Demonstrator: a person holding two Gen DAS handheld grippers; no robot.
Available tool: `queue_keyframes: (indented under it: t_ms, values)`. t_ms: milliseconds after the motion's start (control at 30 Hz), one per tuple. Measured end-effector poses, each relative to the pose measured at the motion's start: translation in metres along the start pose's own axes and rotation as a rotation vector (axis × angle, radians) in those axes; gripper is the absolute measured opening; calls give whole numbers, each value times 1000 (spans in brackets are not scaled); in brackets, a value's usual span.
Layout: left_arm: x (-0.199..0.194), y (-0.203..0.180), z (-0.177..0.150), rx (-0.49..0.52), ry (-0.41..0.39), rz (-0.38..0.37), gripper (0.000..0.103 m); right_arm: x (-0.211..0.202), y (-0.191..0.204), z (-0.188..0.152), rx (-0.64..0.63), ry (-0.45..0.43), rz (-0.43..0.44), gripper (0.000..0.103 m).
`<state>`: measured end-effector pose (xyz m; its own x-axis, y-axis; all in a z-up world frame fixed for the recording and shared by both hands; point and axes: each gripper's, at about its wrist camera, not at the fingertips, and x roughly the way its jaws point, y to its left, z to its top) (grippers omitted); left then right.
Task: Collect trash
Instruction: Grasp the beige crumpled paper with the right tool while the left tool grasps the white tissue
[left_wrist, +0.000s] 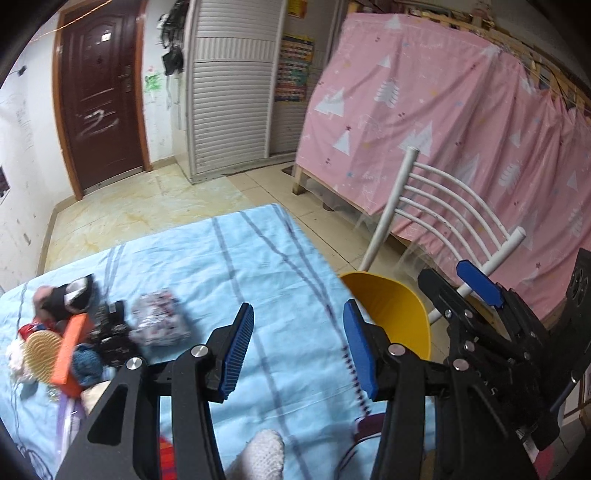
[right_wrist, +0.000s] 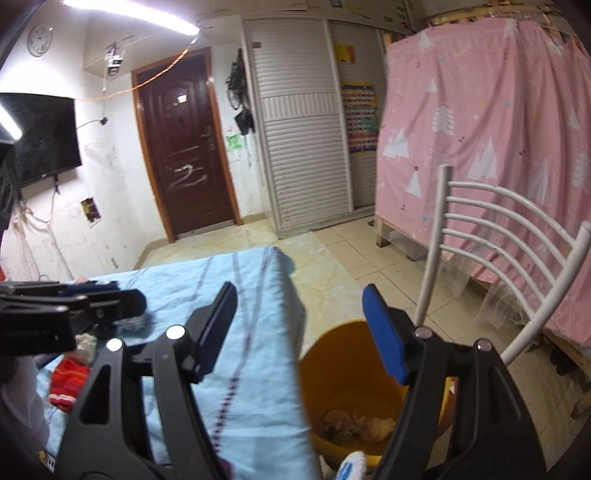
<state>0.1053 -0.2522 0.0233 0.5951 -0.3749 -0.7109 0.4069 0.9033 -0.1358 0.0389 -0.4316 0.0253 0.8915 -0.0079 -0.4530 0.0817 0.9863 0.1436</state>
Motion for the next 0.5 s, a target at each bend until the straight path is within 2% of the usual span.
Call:
queue_keyframes:
  t_ms: [200, 500]
  values:
    - [-19, 40, -10, -53, -13, 41, 41, 2, 43, -8, -57, 31, 68, 68]
    - [-42, 109, -27, -124, -13, 160, 42, 11, 109, -23, -147, 100, 192, 69]
